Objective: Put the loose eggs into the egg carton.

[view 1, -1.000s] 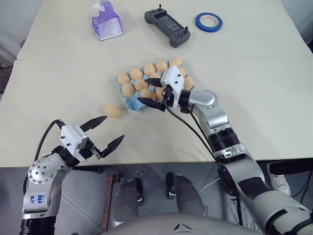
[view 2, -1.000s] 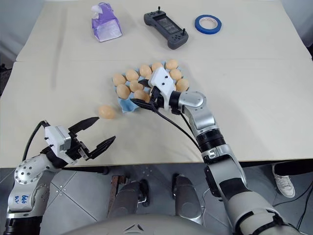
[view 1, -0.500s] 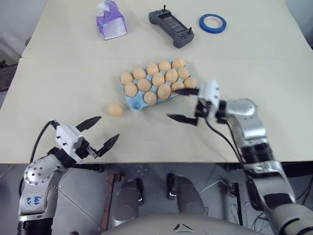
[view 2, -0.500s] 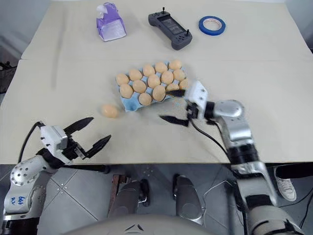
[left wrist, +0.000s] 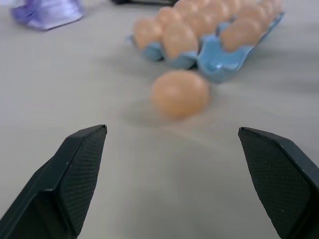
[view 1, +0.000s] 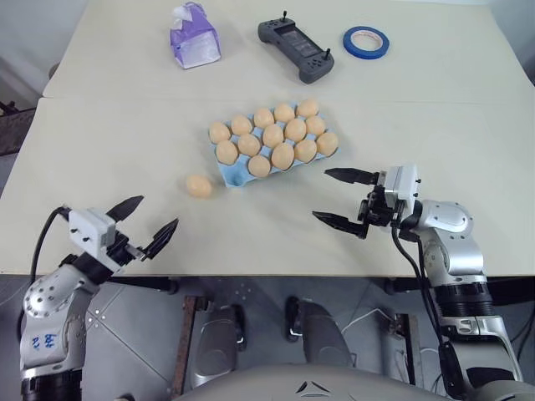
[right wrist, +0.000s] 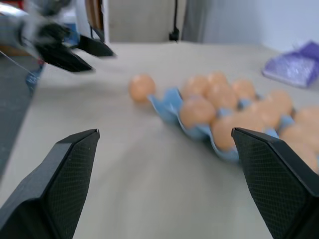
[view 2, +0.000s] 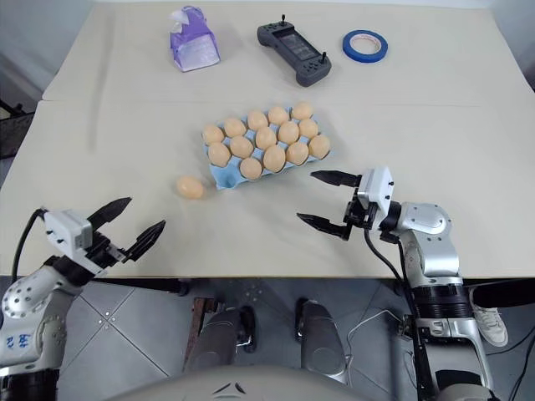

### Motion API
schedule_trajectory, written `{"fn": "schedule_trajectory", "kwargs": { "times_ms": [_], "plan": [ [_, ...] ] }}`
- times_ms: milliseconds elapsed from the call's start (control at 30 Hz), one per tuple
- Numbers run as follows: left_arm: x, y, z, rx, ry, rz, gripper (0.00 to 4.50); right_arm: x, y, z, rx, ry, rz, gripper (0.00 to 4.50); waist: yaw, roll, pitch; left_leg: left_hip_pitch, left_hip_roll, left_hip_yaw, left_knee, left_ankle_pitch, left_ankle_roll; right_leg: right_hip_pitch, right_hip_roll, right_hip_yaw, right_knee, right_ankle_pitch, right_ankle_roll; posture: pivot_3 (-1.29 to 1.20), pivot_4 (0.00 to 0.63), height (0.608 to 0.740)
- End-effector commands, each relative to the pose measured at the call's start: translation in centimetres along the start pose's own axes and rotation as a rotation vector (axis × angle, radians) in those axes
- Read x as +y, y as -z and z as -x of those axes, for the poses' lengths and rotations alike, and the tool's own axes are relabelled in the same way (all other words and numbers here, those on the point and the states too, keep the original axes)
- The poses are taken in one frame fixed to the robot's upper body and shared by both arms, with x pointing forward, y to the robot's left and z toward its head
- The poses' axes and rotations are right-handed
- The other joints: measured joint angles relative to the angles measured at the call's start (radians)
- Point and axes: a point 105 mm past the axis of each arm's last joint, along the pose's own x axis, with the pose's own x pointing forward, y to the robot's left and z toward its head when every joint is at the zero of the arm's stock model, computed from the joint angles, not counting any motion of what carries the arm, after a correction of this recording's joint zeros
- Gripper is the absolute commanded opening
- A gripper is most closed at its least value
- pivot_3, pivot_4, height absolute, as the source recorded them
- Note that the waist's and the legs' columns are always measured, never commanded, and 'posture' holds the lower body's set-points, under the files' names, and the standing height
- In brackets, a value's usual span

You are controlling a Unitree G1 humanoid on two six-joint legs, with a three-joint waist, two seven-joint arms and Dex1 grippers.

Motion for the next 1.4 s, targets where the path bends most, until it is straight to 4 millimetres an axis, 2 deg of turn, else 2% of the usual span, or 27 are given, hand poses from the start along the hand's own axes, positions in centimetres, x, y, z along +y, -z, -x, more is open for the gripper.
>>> {"fn": "schedule_trajectory", "kwargs": {
  "times_ms": [33, 200, 433, 533, 667, 733, 833, 933, 1100, 1267, 1400],
  "plan": [
    [-0.1, -0.4, -1.8, -0.013, 0.035, -0.020, 4.50, 0.4, -1.6, -0.7, -0.058, -0.004, 0.020, 4.44, -0.001, 0.000, 0.000, 0.000, 0.000, 0.000, 0.000, 0.000, 0.000, 0.000, 0.000, 0.000, 0.000, 0.000, 0.000, 0.00, 0.150, 0.740],
    [0.0, 0.1, -5.8, -0.002, 0.076, -0.044, 4.50, 0.3, -2.1, -1.3, -0.056, 0.005, 0.035, 4.44, -0.004, 0.000, 0.000, -0.001, 0.000, 0.000, 0.000, 0.000, 0.001, -0.001, 0.000, -0.002, 0.001, 0.000, 0.000, 0.00, 0.150, 0.740],
    [-0.7, 1.3, -8.5, 0.011, 0.111, -0.029, 4.50, 0.6, -1.8, -1.2, -0.041, 0.043, 0.021, 4.44, -0.002, 0.000, 0.000, 0.000, 0.000, 0.000, 0.001, 0.003, 0.005, 0.000, 0.000, -0.003, 0.002, 0.000, 0.000, 0.00, 0.150, 0.740],
    [-0.4, 1.1, -8.9, 0.000, 0.090, -0.040, 3.86, 0.7, -1.7, -1.2, -0.036, 0.053, 0.022, 4.50, -0.002, 0.000, 0.000, 0.000, -0.001, 0.000, 0.003, 0.001, 0.003, 0.000, 0.000, -0.003, 0.003, 0.000, 0.001, 0.00, 0.150, 0.740],
    [-0.6, 0.1, -8.7, -0.043, 0.106, -0.056, 2.63, 0.5, -1.6, -1.1, -0.028, 0.069, 0.024, 4.50, -0.004, 0.000, 0.000, 0.000, -0.001, 0.000, 0.003, 0.001, 0.002, 0.000, 0.000, -0.002, 0.003, 0.001, 0.001, 0.00, 0.150, 0.740],
    [-1.0, -0.9, -8.6, -0.082, 0.133, -0.047, 2.45, 0.6, -1.6, -1.0, -0.024, 0.069, 0.024, 4.50, -0.004, 0.000, 0.000, 0.000, -0.001, 0.000, 0.003, 0.001, 0.003, 0.000, 0.000, -0.002, 0.003, 0.001, 0.001, 0.00, 0.150, 0.740],
    [-2.2, -3.2, -8.6, -0.137, 0.218, -0.070, 2.45, 0.6, -1.4, -1.0, -0.014, 0.075, 0.020, 4.50, -0.004, 0.000, 0.000, 0.000, -0.001, 0.000, 0.003, 0.003, 0.006, 0.000, 0.000, -0.002, 0.003, 0.001, 0.001, 0.00, 0.150, 0.740],
    [-2.8, -4.4, -9.5, -0.153, 0.256, -0.089, 2.45, 0.6, -1.4, -1.0, -0.011, 0.079, 0.019, 4.50, -0.003, 0.000, 0.000, 0.000, -0.001, 0.000, 0.003, 0.003, 0.005, 0.001, 0.000, -0.002, 0.003, 0.001, 0.001, 0.00, 0.150, 0.740],
    [-3.9, -4.5, -11.8, -0.133, 0.304, -0.091, 2.45, 0.5, -1.5, -1.2, -0.013, 0.088, 0.025, 4.50, 0.002, -0.001, 0.000, -0.001, -0.001, 0.000, 0.008, 0.003, 0.006, 0.001, 0.000, -0.003, 0.005, 0.001, 0.001, 0.00, 0.150, 0.740],
    [-4.1, -4.1, -13.0, -0.112, 0.337, -0.071, 2.45, 0.3, -2.3, -1.4, -0.031, 0.122, 0.058, 4.50, -0.003, -0.001, 0.000, -0.002, -0.001, 0.000, 0.012, 0.002, 0.007, 0.001, 0.000, -0.003, 0.006, 0.001, 0.002, 0.00, 0.150, 0.740],
    [-3.9, -3.8, -13.7, -0.106, 0.320, -0.086, 3.72, 0.3, -2.6, -1.4, -0.036, 0.139, 0.064, 4.50, -0.003, -0.001, 0.000, -0.002, 0.000, 0.000, 0.012, 0.003, 0.008, 0.001, 0.000, -0.003, 0.007, 0.001, 0.002, 0.00, 0.150, 0.740]
  ]
}}
